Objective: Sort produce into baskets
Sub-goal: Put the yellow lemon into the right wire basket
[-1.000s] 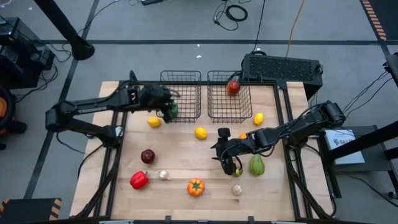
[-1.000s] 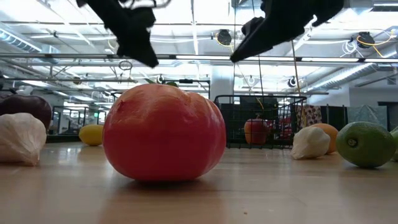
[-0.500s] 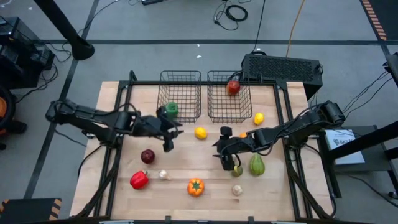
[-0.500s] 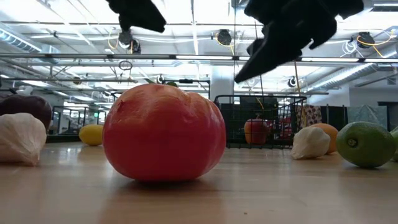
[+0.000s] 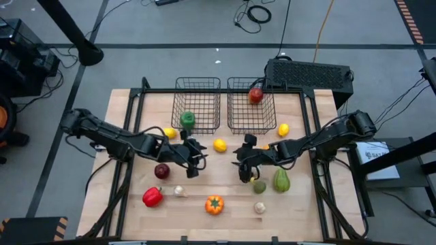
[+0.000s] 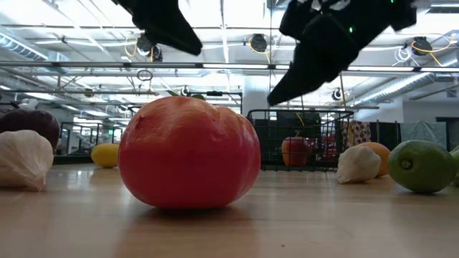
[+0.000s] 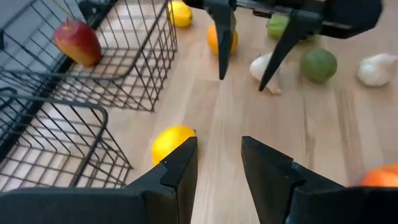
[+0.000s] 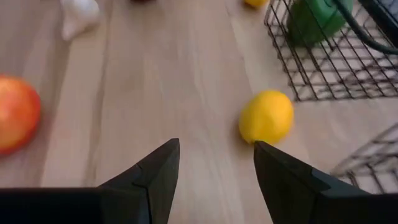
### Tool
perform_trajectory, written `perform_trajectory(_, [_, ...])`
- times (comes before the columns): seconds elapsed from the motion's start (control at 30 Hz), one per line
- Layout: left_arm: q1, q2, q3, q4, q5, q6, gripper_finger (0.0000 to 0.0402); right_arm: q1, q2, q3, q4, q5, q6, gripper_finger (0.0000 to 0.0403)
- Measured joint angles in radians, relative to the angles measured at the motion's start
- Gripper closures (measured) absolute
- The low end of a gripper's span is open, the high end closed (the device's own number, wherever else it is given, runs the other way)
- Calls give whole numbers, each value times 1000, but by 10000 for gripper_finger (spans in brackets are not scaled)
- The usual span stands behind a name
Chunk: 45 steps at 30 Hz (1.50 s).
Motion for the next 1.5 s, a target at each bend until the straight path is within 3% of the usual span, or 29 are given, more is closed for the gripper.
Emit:
perform_trajectory(0.23, [-13, 17, -1, -47, 41, -1, 269, -21, 113, -89, 283, 0, 59, 195])
perform_trajectory(0.33, [-12, 17, -1, -51, 42, 5, 269, -32, 197, -89, 366, 3, 87, 171])
perform_trajectory(0.47, [-12, 16, -1, -83, 42, 5, 269, -50, 299, -89, 453, 86, 118, 130])
perform_trajectory(0.63, [-12, 16, -1, -104, 41, 5, 269, -69, 355, -90, 498, 144, 133, 100])
perform_trajectory(1.03, [-11, 16, -1, -106, 36, 4, 269, -121, 470, -89, 697, 157, 132, 98])
perform_trajectory(1.5, [-11, 16, -1, -105, 33, 5, 269, -131, 472, -61, 742, 111, 44, 99])
